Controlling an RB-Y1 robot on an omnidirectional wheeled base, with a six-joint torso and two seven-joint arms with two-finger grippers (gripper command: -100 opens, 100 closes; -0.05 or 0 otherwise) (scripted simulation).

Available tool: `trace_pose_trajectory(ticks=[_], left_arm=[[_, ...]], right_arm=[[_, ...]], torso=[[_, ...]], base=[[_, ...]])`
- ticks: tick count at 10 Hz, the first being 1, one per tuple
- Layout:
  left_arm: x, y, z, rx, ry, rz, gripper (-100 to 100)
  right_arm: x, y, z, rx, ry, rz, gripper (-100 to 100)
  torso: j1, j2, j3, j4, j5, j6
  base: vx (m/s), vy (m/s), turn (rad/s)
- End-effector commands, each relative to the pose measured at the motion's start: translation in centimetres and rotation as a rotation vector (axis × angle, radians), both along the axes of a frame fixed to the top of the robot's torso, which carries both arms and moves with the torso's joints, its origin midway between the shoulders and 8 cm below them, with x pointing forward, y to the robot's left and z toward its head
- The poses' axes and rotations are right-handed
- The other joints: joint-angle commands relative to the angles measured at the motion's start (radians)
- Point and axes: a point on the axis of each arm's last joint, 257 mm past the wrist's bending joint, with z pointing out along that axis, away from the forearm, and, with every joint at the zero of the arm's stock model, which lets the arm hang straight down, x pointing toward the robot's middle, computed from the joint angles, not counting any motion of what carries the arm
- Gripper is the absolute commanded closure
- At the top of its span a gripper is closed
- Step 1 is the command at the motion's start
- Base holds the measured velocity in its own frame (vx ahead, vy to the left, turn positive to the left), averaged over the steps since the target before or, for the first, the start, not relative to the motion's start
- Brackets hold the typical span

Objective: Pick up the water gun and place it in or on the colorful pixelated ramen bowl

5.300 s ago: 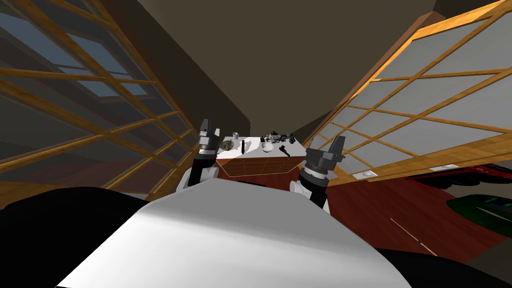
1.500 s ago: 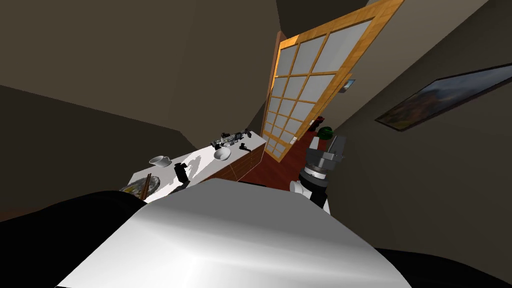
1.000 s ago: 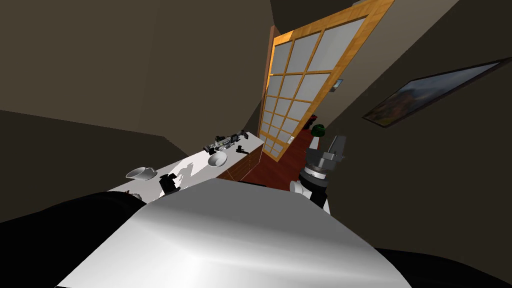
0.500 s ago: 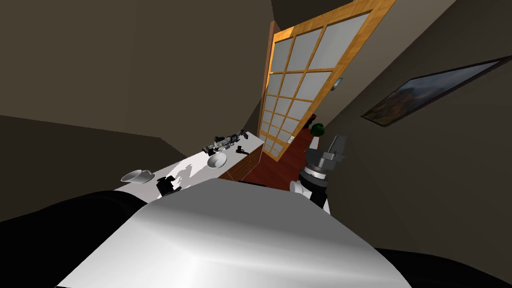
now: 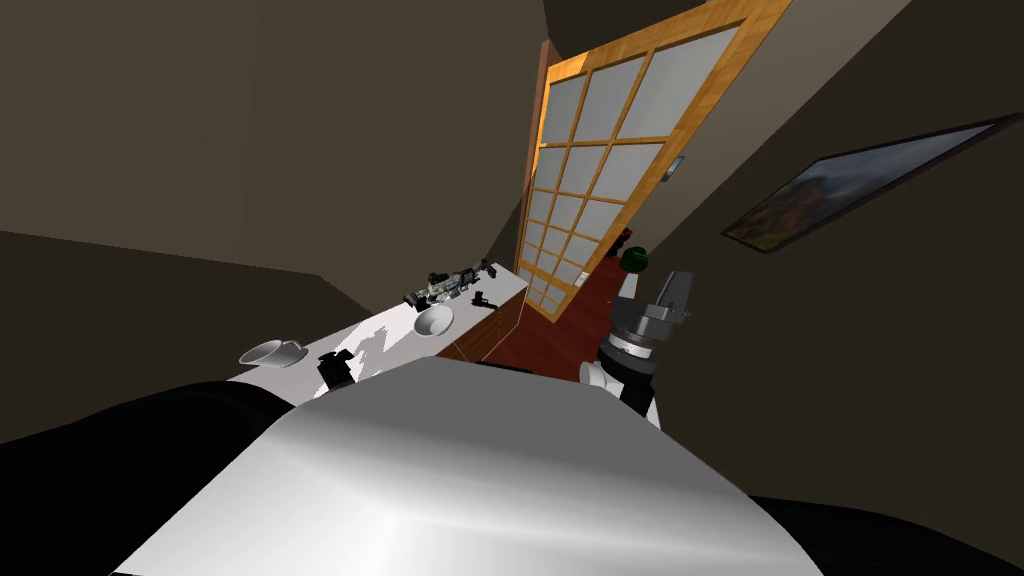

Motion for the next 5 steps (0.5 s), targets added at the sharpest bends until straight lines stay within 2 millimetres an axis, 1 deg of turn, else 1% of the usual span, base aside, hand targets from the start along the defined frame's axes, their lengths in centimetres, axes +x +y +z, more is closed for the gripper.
trace_pose_trajectory(ticks=[1, 2, 3, 4, 5], left_arm=[[0.0, 0.0, 0.0, 0.0, 0.0, 0.0, 100], [0.01, -0.01, -0.01, 0.0, 0.0, 0.0, 0], [-0.12, -0.17, 0.63, 0.0, -0.002, -0.004, 100], [-0.24, -0.24, 0.95, 0.0, -0.002, -0.007, 100], [-0.2, -0.22, 0.76, 0.001, -0.002, -0.006, 100]], right_arm=[[0.0, 0.0, 0.0, 0.0, 0.0, 0.0, 0], [0.0, 0.0, 0.0, 0.0, 0.0, 0.0, 0], [0.0, 0.0, 0.0, 0.0, 0.0, 0.0, 0], [0.0, 0.0, 0.0, 0.0, 0.0, 0.0, 0], [0.0, 0.0, 0.0, 0.0, 0.0, 0.0, 0]], torso=[[0.0, 0.0, 0.0, 0.0, 0.0, 0.0], [0.0, 0.0, 0.0, 0.0, 0.0, 0.0], [0.0, 0.0, 0.0, 0.0, 0.0, 0.0], [-0.002, 0.001, 0.0, 0.0, -0.001, -0.001], [-0.003, 0.001, 0.0, 0.0, -0.001, -0.001]], base=[[0.0, 0.0, 0.0], [0.0, 0.0, 0.0], [-0.002, -0.014, 0.058], [-0.004, -0.027, 0.056], [-0.003, -0.013, 0.013]])
